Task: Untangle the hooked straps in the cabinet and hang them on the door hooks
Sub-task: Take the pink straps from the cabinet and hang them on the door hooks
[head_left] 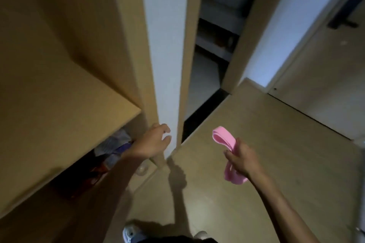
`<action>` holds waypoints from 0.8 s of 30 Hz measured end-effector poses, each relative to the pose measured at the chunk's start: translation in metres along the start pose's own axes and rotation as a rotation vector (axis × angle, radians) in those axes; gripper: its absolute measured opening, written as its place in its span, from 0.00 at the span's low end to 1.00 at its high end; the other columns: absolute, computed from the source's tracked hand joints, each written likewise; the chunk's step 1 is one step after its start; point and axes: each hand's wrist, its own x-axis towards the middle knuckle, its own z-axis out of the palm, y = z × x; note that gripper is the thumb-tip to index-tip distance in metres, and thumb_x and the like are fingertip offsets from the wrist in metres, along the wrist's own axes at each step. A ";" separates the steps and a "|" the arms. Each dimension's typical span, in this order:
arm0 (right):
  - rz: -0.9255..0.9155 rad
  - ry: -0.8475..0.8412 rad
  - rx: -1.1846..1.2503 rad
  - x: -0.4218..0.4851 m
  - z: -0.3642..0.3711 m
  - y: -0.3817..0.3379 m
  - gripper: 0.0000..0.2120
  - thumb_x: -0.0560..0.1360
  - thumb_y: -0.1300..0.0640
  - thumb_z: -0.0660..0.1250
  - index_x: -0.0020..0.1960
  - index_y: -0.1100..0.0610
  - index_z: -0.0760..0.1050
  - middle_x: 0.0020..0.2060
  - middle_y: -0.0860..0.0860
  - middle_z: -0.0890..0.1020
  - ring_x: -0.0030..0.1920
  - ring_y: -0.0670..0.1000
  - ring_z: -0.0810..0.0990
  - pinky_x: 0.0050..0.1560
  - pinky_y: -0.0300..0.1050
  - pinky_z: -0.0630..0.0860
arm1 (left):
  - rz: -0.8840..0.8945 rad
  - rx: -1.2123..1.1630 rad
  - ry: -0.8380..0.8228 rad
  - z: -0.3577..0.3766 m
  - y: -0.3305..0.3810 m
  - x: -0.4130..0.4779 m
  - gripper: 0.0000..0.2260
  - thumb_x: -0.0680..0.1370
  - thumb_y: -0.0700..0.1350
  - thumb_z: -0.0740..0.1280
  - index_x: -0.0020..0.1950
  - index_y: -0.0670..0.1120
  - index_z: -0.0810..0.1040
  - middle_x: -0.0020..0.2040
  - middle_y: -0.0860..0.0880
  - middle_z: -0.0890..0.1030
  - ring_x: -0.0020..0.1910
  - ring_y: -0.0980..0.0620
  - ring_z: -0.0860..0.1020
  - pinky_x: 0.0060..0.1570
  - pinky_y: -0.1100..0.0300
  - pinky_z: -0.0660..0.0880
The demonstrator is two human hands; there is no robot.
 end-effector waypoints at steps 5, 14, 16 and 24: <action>0.237 0.154 0.069 -0.025 -0.048 0.127 0.16 0.75 0.55 0.66 0.59 0.63 0.70 0.55 0.62 0.80 0.54 0.61 0.78 0.42 0.45 0.67 | 0.173 0.072 -0.175 0.063 0.111 0.038 0.12 0.79 0.49 0.59 0.61 0.47 0.72 0.60 0.47 0.73 0.57 0.46 0.74 0.59 0.54 0.71; 0.547 0.285 0.142 -0.030 -0.094 0.251 0.17 0.74 0.55 0.66 0.59 0.63 0.72 0.54 0.63 0.80 0.52 0.62 0.79 0.45 0.47 0.72 | 0.349 0.240 -0.363 0.148 0.224 0.098 0.16 0.80 0.49 0.58 0.67 0.46 0.69 0.65 0.48 0.70 0.63 0.49 0.72 0.60 0.59 0.68; 0.572 0.293 0.159 -0.015 -0.102 0.266 0.16 0.74 0.55 0.66 0.58 0.63 0.72 0.53 0.63 0.80 0.51 0.62 0.79 0.44 0.48 0.73 | 0.345 0.264 -0.406 0.162 0.237 0.120 0.16 0.80 0.49 0.59 0.67 0.46 0.69 0.66 0.48 0.70 0.63 0.49 0.72 0.61 0.59 0.68; 0.636 0.276 0.177 0.091 -0.155 0.319 0.17 0.75 0.55 0.65 0.59 0.62 0.68 0.54 0.62 0.80 0.50 0.60 0.79 0.43 0.48 0.73 | 0.293 0.311 -0.576 0.207 0.267 0.236 0.22 0.79 0.51 0.58 0.70 0.42 0.66 0.69 0.43 0.69 0.67 0.47 0.69 0.63 0.59 0.67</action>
